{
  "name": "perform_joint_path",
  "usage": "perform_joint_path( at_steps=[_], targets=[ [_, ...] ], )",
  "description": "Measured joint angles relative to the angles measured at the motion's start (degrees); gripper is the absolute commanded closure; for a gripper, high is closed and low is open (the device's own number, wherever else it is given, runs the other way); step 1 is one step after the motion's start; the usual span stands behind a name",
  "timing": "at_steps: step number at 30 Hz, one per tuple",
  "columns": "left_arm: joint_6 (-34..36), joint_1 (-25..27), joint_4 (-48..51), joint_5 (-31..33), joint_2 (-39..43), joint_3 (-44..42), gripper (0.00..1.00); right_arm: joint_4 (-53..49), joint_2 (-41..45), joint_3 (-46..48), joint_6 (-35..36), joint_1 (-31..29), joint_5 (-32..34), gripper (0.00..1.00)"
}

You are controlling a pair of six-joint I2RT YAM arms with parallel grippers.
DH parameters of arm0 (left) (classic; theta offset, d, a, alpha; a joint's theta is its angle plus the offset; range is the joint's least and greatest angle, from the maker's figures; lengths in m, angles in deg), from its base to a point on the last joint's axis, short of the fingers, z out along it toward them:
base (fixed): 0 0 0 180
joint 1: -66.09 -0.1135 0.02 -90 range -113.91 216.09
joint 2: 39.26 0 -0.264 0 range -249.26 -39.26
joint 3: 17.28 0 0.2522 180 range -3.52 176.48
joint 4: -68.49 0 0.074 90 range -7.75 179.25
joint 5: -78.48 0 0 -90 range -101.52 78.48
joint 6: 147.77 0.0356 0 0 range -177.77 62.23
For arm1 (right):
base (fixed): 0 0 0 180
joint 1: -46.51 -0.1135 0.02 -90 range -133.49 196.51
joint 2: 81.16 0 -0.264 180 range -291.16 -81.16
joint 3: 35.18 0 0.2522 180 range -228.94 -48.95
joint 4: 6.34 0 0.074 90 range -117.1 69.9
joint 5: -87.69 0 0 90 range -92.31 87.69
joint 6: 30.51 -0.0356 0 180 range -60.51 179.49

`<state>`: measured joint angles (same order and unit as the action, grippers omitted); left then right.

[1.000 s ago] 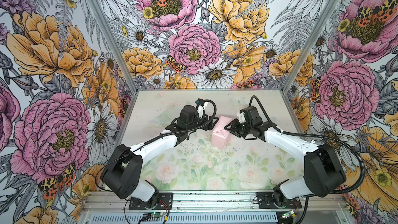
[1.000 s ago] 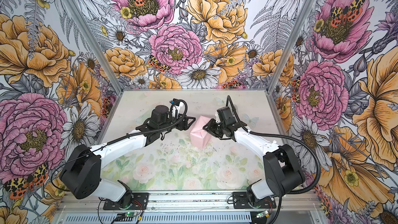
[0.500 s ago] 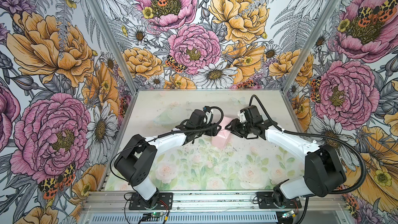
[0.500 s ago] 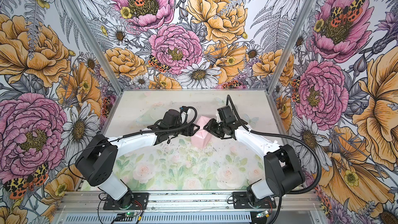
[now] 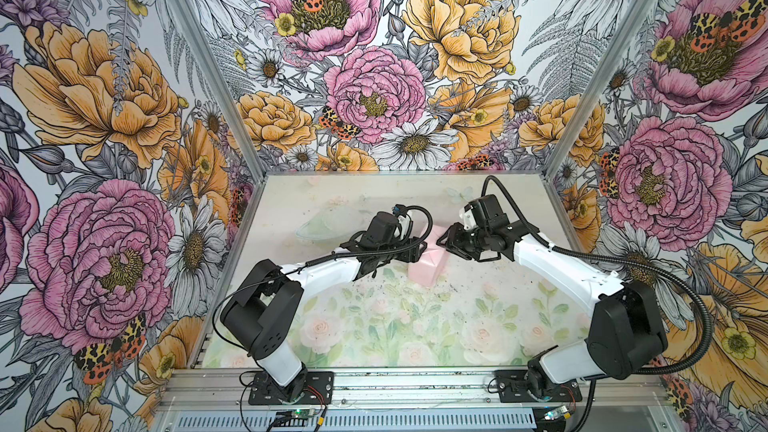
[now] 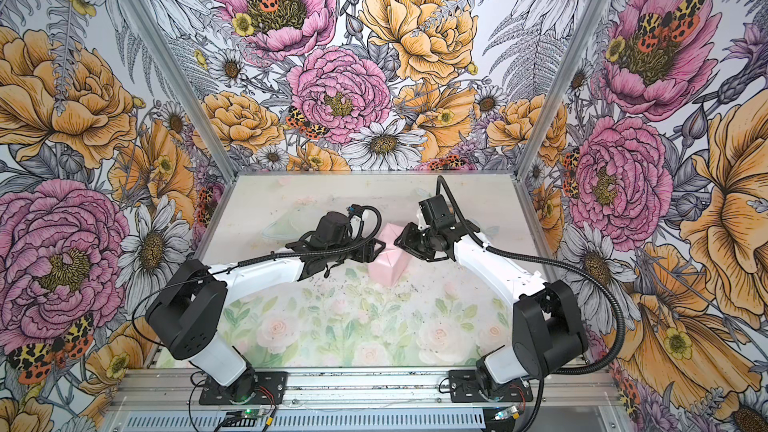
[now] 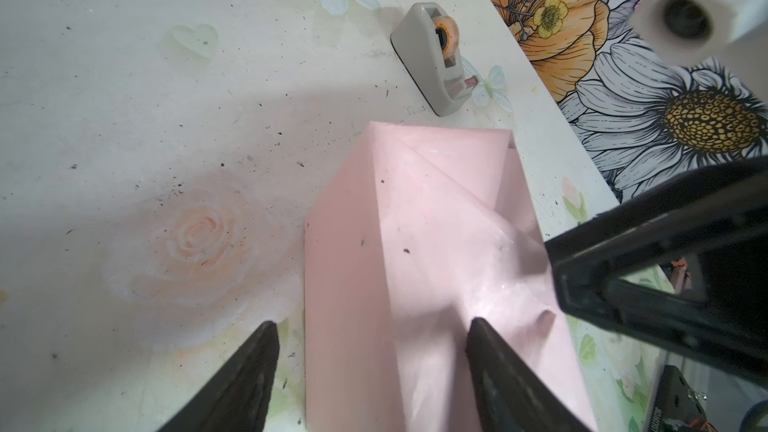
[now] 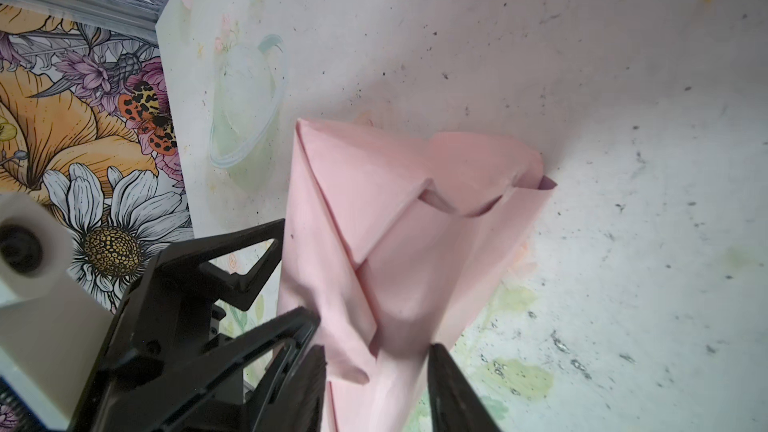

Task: Wrap the gift box in paper
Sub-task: 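Move the right gripper to the tape dispenser while left gripper holds the box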

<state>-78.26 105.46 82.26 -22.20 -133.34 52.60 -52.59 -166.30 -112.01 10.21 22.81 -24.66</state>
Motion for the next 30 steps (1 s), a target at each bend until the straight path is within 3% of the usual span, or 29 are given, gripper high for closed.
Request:
perform_joint_path(
  at_steps=[3,10,17,30],
  targets=[
    [-0.74,-0.26,0.26,-0.04,0.09,0.09,0.28,-0.13,-1.92,-0.09,0.85,0.00,-0.15,0.74],
    [-6.08,-3.72,8.76,-1.81,0.13,4.44,0.28,0.98,-2.10,-0.04,1.99,0.02,-1.18,0.81],
    [-10.93,-6.23,12.41,-4.81,1.36,4.85,0.28,2.01,-4.09,-1.27,5.62,-0.07,-4.04,0.81],
    [-13.99,-4.94,12.61,-6.34,1.14,4.85,0.28,2.12,-7.78,-4.35,8.87,-0.11,-7.76,0.81]
  ],
)
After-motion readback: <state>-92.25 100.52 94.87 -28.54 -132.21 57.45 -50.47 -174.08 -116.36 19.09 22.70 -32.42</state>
